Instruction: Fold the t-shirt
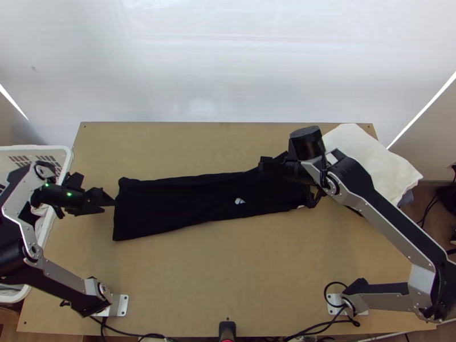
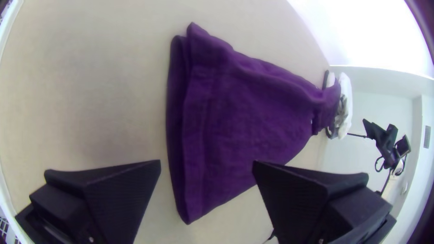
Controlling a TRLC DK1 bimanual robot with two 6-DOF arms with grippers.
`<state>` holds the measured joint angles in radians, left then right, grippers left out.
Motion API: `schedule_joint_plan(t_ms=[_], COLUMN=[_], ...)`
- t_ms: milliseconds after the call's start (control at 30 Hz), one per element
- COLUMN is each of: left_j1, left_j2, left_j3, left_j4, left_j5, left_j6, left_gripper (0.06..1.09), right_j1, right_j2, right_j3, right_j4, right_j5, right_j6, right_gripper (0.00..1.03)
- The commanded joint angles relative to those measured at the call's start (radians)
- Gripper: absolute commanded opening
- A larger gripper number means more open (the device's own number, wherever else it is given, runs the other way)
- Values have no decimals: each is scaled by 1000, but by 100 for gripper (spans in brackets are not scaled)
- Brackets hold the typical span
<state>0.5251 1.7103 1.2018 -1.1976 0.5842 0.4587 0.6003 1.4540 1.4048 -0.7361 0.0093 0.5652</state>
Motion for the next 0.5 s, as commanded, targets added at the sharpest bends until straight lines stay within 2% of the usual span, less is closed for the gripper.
schedule_joint_plan(t_ms=[0,233,467], left_j1=[4,-11,-106], left_j2=[22,57,81], left_j3=[-88,-93,-88], left_j4=[119,155,155], left_j5=[8,16,124], left_j6=[26,29,9], left_gripper=[104,104,104], right_j1=[9,9,4], right_j2=[5,-15,-17], right_j3=[17,-4,-6], right_j4=[-14,-20,-23], right_j5=[-25,-26,-25], right_j6=[7,7,-1], right_gripper=[99,99,99])
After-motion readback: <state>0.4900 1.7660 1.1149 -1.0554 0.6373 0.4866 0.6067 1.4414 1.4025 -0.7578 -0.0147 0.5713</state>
